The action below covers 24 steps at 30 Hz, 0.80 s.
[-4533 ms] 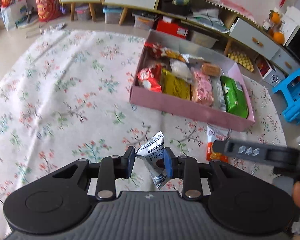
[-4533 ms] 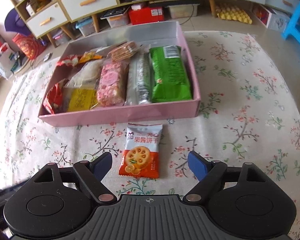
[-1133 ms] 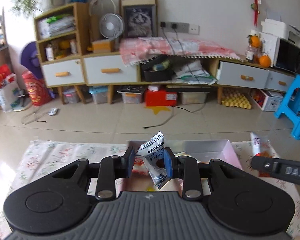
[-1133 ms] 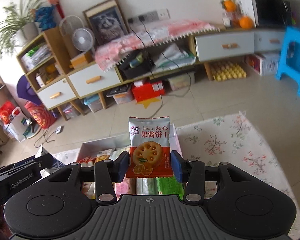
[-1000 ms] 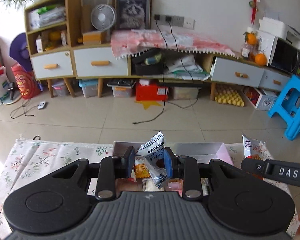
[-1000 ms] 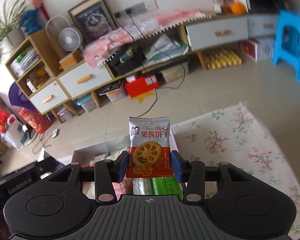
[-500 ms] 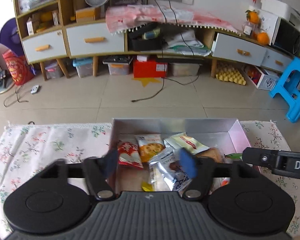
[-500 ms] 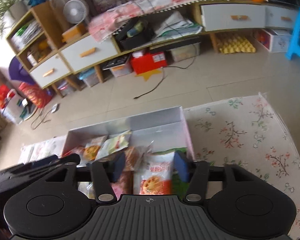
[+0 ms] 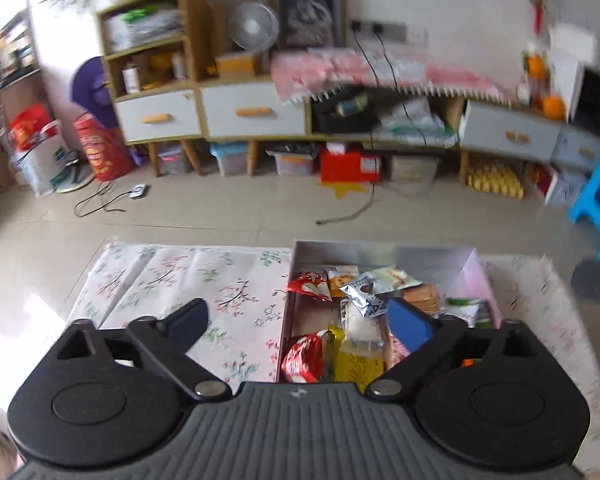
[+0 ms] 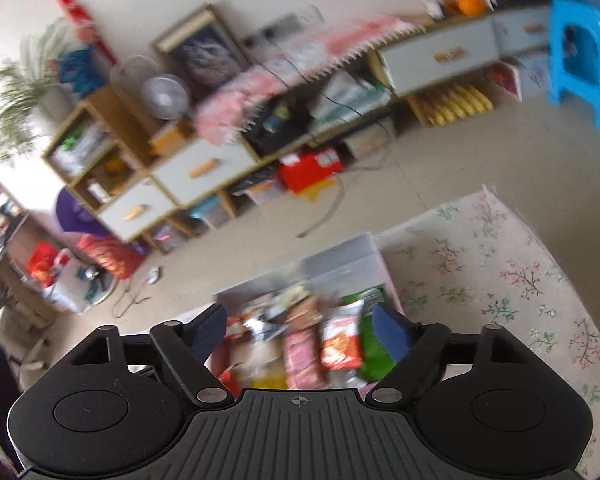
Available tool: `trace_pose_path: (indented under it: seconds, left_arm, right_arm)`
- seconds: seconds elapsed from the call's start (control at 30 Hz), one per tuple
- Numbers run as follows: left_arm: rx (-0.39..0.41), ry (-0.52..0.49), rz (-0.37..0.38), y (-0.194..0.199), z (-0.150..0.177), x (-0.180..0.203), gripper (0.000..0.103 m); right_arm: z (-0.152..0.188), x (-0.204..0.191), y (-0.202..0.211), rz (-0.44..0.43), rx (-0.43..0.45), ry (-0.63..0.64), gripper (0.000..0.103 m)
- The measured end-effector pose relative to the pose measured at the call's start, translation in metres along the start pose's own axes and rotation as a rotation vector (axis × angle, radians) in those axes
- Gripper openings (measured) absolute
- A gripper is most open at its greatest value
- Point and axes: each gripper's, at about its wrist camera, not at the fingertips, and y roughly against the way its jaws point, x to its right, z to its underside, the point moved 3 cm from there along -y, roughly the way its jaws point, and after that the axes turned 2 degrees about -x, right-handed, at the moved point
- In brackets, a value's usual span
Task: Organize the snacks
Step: 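Withdraw both grippers from the box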
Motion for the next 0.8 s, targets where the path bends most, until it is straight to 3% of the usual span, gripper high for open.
trace_pose_path:
  seconds: [0.1, 0.23, 0.33, 0.47, 0.63, 0.8]
  left_arm:
    - [0.005, 0.08, 0.0, 0.027, 0.013, -0.012, 0.102]
    - [0.025, 0.088, -0.047, 0.052, 0.041, -0.015, 0.103]
    - [-0.019, 0.067, 0.037, 0.049, 0.058, -0.013, 0.102]
    - [-0.065, 0.068, 0.046, 0.031, 0.063, -0.022, 0.102]
    - [-0.087, 0.095, 0.031, 0.014, 0.06, -0.03, 0.102]
    - [-0.108, 0.109, 0.069, 0.017, 0.07, -0.028, 0.102]
  right_arm:
    - [0.025, -0.009, 0.029, -0.016, 0.026, 0.02, 0.089]
    - [0.062, -0.01, 0.048, 0.021, 0.013, 0.041, 0.092]
    - [0.084, -0.016, 0.044, 0.044, -0.008, 0.159, 0.092]
    - [0.09, -0.013, 0.031, 0.06, -0.062, 0.205, 0.092]
    - [0.095, -0.007, 0.017, 0.147, -0.083, 0.272, 0.092]
    - [0.097, -0.005, 0.021, 0.176, -0.05, 0.299, 0.092]
